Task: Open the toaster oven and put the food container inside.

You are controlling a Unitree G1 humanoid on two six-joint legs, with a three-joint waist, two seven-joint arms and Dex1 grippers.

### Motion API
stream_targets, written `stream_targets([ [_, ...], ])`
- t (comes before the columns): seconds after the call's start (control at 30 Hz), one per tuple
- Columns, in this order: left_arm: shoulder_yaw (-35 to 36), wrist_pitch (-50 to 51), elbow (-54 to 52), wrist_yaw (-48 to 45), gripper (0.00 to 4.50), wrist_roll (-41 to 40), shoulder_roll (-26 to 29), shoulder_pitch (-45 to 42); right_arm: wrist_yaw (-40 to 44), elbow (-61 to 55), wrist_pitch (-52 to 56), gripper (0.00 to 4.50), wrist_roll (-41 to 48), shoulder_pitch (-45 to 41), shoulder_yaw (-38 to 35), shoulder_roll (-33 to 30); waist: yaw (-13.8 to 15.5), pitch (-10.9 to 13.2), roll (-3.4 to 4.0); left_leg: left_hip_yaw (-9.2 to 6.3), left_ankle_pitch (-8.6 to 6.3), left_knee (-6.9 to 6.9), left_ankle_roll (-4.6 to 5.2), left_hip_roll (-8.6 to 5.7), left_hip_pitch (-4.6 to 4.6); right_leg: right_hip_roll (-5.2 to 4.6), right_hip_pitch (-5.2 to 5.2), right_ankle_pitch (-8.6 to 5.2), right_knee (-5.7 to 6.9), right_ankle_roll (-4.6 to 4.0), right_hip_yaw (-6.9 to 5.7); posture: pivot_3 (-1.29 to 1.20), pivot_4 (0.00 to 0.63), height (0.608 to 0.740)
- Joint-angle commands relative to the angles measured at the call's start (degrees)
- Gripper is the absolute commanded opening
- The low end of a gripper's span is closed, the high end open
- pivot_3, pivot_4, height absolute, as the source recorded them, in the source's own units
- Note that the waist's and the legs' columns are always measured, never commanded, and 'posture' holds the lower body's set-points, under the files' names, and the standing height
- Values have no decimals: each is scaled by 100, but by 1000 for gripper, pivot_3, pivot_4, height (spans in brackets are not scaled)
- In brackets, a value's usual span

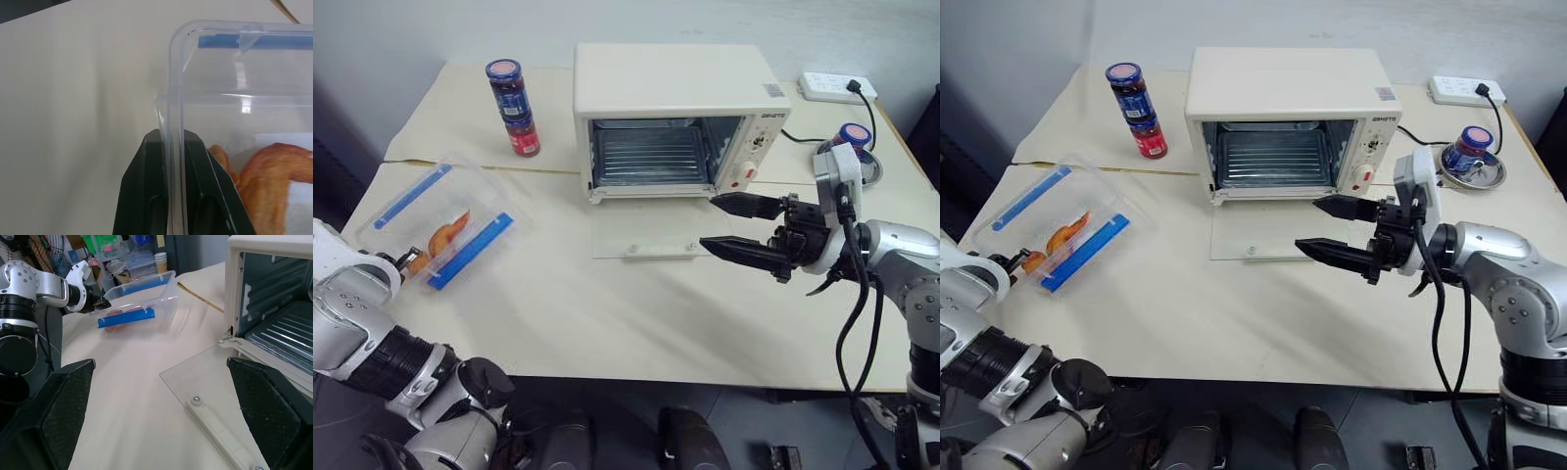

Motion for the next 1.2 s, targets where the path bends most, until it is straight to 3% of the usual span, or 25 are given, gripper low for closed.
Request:
stream_targets([
  [0.03, -749, 287, -336, -780, 35, -612, 418, 213, 20, -210, -107, 4500, -33, 179, -211, -177, 4, 0, 0, 0, 0, 0, 0, 0, -1, 0, 0, 0, -1, 0, 0, 0, 150, 740],
  [0.4, -2779, 106, -253, -2032, 35, -1772, 623, -122, -349, -392, -268, 4500, -109, 627, -319, -101, 66, 1, -2, 0, 0, 3, 0, -3, -4, 1, 0, 1, -2, -1, 2, 0, 150, 740],
  [0.77, -4020, -1116, 1852, -1318, 35, -1368, -399, -1826, -660, -755, -340, 4500, -16, 1546, -1074, -185, 120, 2, -3, 14, 2, 9, 7, -13, -11, 0, 2, 1, -3, 0, -2, 0, 150, 740],
  [0.97, -4390, -1269, 2449, -1200, 35, -1332, -751, -2136, -739, -861, -360, 4500, 10, 2148, -1731, -239, 87, 2, -3, 45, 5, 9, 14, -14, -14, 0, 0, 3, -3, 2, 2, 0, 150, 740],
  [1.13, -4471, -1495, 2852, -934, 35, -1169, -899, -2214, -882, -1029, -390, 4500, 24, 2360, -1828, -152, 77, 2, -2, 57, 6, 6, 12, -8, -6, 4, -2, 3, -2, 2, 8, 0, 150, 740],
  [1.17, -4478, -1533, 2911, -856, 717, -1122, -920, -2215, -909, -1062, -395, 4500, 32, 2389, -1831, -139, 79, 2, -3, 58, 6, 6, 12, -8, -4, 4, -1, 3, -2, 2, 9, 0, 150, 740],
  [1.2, -4480, -1562, 2954, -802, 904, -1094, -932, -2216, -933, -1086, -401, 4500, 41, 2409, -1830, -132, 81, 2, -3, 58, 6, 6, 12, -8, -3, 4, 0, 3, -2, 2, 9, 0, 150, 740],
])
